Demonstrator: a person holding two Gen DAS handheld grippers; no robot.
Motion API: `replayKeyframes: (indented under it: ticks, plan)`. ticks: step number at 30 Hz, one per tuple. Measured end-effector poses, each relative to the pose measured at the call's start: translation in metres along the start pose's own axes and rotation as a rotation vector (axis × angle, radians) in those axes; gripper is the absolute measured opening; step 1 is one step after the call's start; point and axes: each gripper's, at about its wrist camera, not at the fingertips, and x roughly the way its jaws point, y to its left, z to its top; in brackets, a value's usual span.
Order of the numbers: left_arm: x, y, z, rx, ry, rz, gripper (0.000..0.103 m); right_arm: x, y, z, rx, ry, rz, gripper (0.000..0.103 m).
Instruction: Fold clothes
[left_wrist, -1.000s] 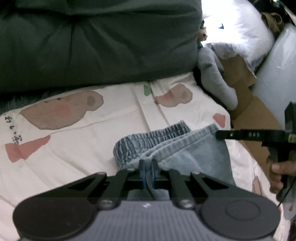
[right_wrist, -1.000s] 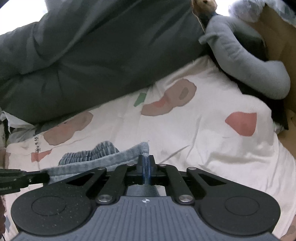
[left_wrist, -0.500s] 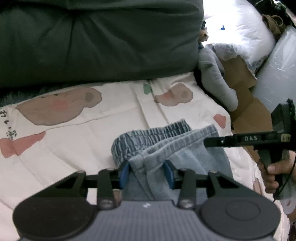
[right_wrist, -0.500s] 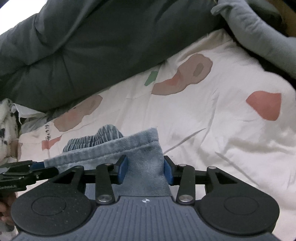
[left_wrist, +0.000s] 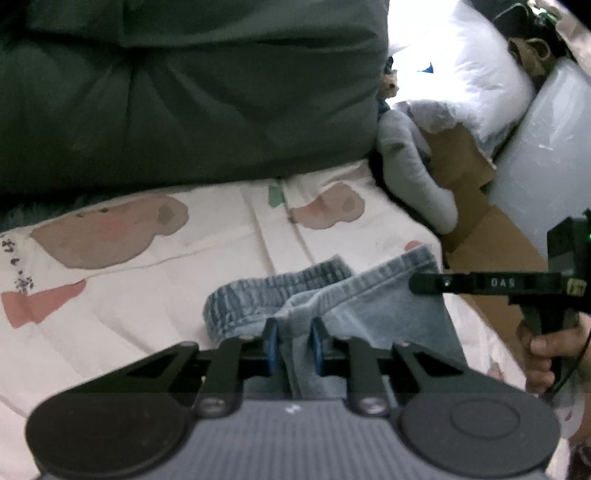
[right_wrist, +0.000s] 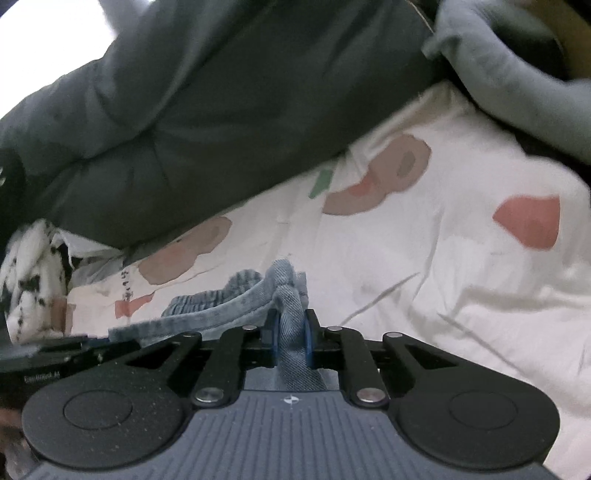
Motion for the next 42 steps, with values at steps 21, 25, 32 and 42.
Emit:
replayKeyframes:
  ticks: [21,25,32,42]
  plan:
    - [0.006,0.017,-0.003,0.022,0.062,0.049,0.019,0.022,-0.002,-0.008,-0.006,0.090,-0.107,0.029]
    - [0.011,0.020,-0.005,0.019,0.071,0.052,0.019,0.026,-0.005,-0.008,0.009,0.082,-0.070,0.049]
    - [0.014,0.025,-0.008,0.005,0.076,0.045,0.020,0.049,-0.032,0.000,0.231,0.092,0.076,0.063]
    - [0.008,0.021,-0.005,-0.002,0.047,0.028,0.019,0.033,-0.013,0.007,0.099,0.046,0.123,0.014]
